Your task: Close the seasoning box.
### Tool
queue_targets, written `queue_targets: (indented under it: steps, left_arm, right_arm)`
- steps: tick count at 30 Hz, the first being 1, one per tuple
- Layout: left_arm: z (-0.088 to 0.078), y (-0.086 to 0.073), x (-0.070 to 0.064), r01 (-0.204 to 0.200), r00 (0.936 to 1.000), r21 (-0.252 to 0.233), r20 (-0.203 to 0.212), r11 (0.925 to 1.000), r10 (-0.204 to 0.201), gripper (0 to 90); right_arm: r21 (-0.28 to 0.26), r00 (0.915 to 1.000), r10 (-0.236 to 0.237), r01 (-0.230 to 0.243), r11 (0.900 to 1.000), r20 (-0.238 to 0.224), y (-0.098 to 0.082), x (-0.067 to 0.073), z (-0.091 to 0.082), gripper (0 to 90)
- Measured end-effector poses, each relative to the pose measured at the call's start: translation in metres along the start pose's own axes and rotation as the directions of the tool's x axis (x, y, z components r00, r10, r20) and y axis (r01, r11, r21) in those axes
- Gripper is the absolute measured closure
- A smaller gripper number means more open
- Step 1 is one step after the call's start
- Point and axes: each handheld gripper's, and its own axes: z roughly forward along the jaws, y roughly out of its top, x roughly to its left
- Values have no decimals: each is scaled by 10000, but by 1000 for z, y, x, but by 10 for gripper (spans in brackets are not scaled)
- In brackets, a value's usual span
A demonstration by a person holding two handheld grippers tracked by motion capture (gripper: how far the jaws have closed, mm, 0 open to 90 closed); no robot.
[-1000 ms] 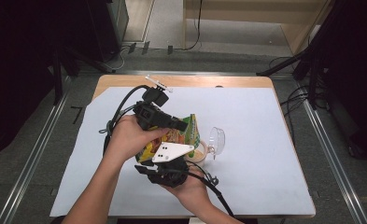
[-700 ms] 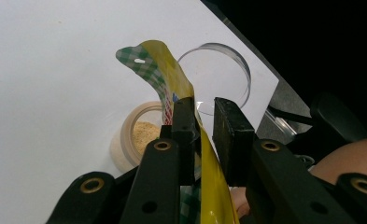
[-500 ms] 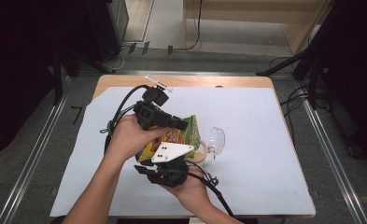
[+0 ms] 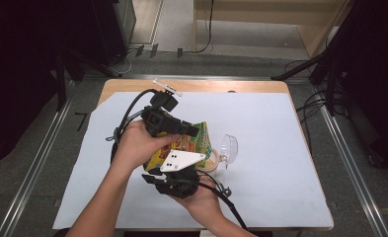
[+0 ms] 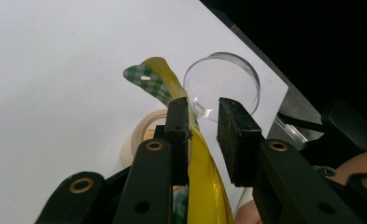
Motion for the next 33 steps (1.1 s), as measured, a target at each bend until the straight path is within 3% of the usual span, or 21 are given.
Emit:
queue_targets:
  steps: [19, 33]
  left_arm:
    - [5, -1, 4, 59, 10000, 239, 9, 9997, -59, 744]
    - [5, 1, 2, 19, 10000, 16, 42, 10000, -19, 746]
  right_arm:
    - [113, 10000, -34, 34, 9999, 37, -5, -3, 3, 759]
    - [60, 9999, -41, 40, 10000, 112, -3, -4, 0, 772]
